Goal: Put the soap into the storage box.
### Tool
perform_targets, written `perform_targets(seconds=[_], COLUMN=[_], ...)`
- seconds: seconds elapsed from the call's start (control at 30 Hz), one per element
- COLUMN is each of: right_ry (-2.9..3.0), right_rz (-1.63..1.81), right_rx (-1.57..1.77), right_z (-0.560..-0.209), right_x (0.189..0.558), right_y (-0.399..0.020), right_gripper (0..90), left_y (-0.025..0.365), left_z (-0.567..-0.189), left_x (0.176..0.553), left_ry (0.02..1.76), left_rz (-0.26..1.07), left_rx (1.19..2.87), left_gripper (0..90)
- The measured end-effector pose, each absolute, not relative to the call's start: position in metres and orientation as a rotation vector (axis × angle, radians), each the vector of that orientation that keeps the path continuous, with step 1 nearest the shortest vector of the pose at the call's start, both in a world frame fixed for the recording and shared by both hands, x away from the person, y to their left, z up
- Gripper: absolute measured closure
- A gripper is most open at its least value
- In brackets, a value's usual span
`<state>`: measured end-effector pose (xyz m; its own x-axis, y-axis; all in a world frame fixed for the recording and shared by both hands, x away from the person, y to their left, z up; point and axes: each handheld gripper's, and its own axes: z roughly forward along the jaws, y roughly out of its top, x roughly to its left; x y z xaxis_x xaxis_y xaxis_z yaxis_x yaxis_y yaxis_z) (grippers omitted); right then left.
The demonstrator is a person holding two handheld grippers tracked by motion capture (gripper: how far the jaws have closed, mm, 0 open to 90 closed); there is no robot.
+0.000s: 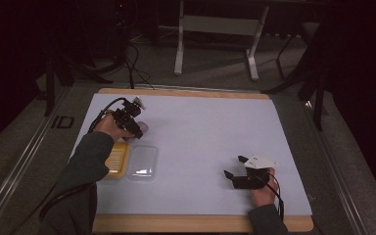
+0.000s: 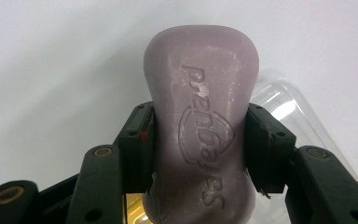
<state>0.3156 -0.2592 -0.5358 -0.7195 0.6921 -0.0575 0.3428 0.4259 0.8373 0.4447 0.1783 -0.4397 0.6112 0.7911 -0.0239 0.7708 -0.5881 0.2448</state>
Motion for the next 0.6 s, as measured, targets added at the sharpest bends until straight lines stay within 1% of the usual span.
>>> perform_targets(seconds=[0.6], right_ry=[2.29], right_rz=[1.208], right_rx=[0.881], right_z=[-0.536], right_x=[0.316], right_y=[-0.259], right_gripper=[18.2], left_y=[0.182], left_z=[-0.433], left_x=[0.426], left_ry=[1.303], left_rz=[0.165], left_rx=[2.604], left_gripper=[49.5])
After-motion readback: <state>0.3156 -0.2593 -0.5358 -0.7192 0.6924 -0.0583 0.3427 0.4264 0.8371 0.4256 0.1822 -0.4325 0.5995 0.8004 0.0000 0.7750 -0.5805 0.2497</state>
